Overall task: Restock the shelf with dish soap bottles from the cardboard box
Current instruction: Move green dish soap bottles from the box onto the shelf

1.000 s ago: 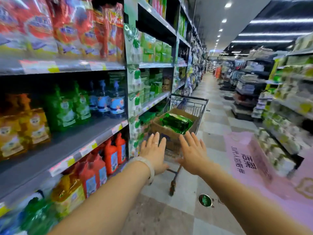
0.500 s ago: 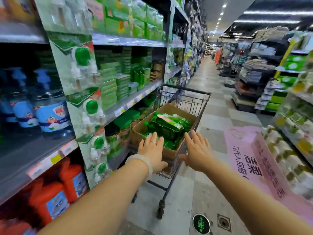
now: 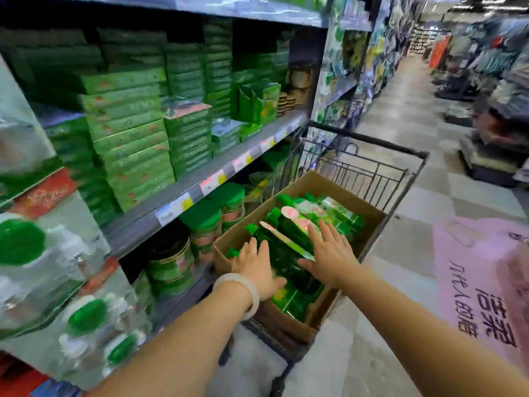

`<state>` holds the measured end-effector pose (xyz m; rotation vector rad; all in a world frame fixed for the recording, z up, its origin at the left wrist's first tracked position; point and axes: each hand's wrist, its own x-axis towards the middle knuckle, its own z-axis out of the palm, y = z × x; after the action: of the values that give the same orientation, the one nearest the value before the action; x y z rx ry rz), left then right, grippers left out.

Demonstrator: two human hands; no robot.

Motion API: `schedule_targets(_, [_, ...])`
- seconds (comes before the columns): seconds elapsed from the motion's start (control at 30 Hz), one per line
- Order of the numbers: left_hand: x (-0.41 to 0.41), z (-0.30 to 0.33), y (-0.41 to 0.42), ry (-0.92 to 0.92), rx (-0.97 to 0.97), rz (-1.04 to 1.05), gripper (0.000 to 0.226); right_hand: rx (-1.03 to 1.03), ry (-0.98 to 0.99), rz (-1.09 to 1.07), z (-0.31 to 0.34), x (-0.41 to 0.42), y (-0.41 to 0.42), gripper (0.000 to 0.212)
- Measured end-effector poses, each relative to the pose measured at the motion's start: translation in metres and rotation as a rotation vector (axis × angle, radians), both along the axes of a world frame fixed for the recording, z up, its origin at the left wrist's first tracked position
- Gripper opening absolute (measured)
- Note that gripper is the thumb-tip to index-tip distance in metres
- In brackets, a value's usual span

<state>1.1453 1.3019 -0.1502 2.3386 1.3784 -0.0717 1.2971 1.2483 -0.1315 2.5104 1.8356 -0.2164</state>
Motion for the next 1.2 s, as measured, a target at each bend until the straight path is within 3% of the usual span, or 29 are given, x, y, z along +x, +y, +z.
schedule_targets(0.17, [0.051,-0.036,0.055,-0.064,-0.199,0.152,0.098,-0.086,0.082,-0.044,-0.038,0.055,0.053,0.081])
schedule_targets(0.5, [0.103,-0.082,0.102,-0.327,-0.671,0.739,0.099,-0.261,0.225,-0.019,-0.081,0.130,0.131,0.088])
schedule_targets(0.63, [0.120,-0.095,0.104,-0.494,-0.803,0.960,0.118,-0.285,0.306,0.086,-0.100,0.141,0.154,0.089])
schedule_targets(0.93, [0.150,-0.106,0.103,-0.603,-0.718,1.306,0.120,-0.174,0.421,0.253,-0.117,0.160,0.169,0.097])
schedule_targets(1.07, [0.148,-0.112,0.097,-0.614,-0.728,1.351,0.095,-0.248,0.645,0.166,-0.122,0.174,0.168,0.106])
schedule_targets(1.2, [0.151,-0.115,0.096,-0.682,-0.712,1.372,0.070,-0.270,0.645,0.182,-0.125,0.181,0.171,0.108])
